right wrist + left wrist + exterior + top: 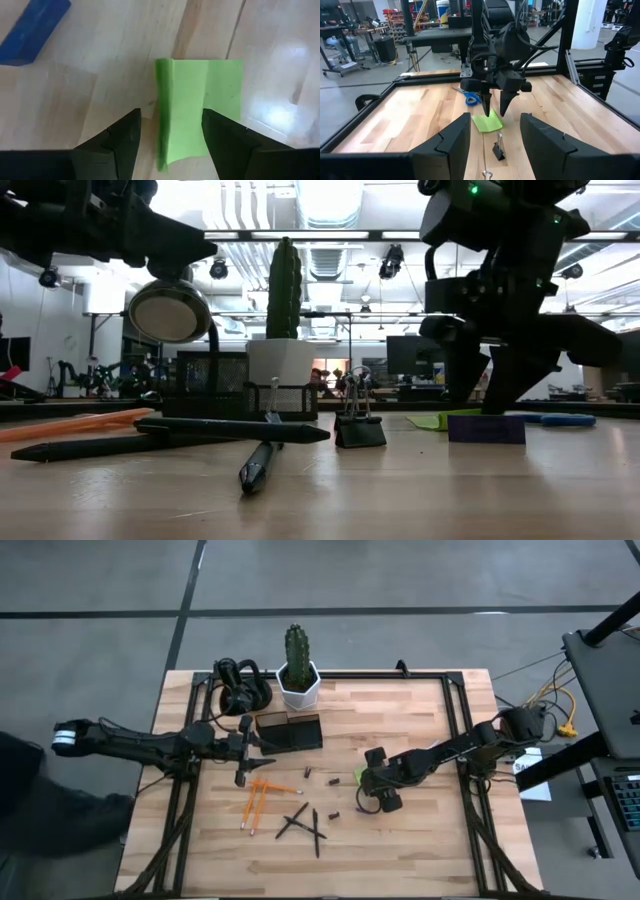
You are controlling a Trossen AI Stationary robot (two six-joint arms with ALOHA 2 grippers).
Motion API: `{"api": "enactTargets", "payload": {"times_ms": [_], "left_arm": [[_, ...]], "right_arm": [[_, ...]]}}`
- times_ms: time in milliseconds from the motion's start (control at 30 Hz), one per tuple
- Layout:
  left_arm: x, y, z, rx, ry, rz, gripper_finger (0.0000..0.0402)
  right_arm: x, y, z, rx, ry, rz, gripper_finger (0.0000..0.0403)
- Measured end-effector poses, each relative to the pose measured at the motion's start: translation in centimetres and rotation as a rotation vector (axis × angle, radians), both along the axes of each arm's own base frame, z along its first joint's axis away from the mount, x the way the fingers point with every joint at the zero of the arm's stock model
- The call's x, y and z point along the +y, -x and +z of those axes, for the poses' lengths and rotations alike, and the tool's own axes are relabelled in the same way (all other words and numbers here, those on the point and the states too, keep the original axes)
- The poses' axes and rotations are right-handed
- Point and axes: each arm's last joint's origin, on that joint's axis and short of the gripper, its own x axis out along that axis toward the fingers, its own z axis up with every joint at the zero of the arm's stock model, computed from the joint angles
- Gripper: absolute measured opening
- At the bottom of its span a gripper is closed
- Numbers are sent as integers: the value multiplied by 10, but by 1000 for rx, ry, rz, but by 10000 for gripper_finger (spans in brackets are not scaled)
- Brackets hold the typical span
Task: Pick and place office supplies into organizer
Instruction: Put the green sticky note into the black desk organizer
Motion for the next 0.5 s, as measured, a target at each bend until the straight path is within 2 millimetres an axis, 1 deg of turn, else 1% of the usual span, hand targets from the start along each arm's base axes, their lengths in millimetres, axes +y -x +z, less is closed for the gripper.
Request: {"api": "enactTargets", "payload": {"times_ms": [167,500], "left_arm": [[0,0,0,-1,0,1,157],[0,-1,-1,2,-1,1,157]], "right_arm": [[1,0,0,15,-31,58,186],[-2,-1,0,14,-22,69,160]]}}
